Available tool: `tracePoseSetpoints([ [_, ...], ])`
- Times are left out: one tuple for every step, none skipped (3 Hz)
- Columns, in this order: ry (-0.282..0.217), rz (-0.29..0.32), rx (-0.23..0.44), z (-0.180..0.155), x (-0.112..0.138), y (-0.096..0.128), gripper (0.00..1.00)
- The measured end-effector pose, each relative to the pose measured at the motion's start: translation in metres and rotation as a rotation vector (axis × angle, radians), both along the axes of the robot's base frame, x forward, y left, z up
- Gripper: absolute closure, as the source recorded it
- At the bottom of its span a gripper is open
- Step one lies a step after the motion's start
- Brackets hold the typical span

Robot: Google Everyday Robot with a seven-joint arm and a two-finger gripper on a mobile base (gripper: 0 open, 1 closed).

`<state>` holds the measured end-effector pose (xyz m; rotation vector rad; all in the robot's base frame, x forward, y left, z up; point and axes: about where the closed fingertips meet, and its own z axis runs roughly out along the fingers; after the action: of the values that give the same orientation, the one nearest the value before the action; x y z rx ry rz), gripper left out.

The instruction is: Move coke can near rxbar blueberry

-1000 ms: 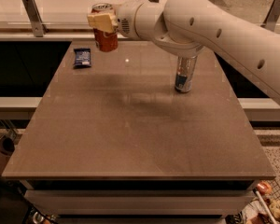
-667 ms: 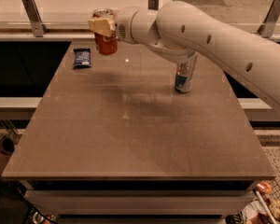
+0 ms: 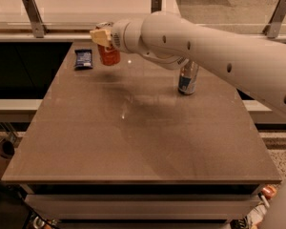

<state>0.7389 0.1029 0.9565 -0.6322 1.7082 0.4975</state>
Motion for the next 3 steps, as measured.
tracePoseSetpoints([
  [0.013,-0.039,0.004,-0.011,0.013,-0.005,1.00],
  [0.005,-0.045,0.032,-0.014,0.022,-0.006,1.00],
  [-0.064,-0.021,0.055,-0.017,0.031,0.004,1.00],
])
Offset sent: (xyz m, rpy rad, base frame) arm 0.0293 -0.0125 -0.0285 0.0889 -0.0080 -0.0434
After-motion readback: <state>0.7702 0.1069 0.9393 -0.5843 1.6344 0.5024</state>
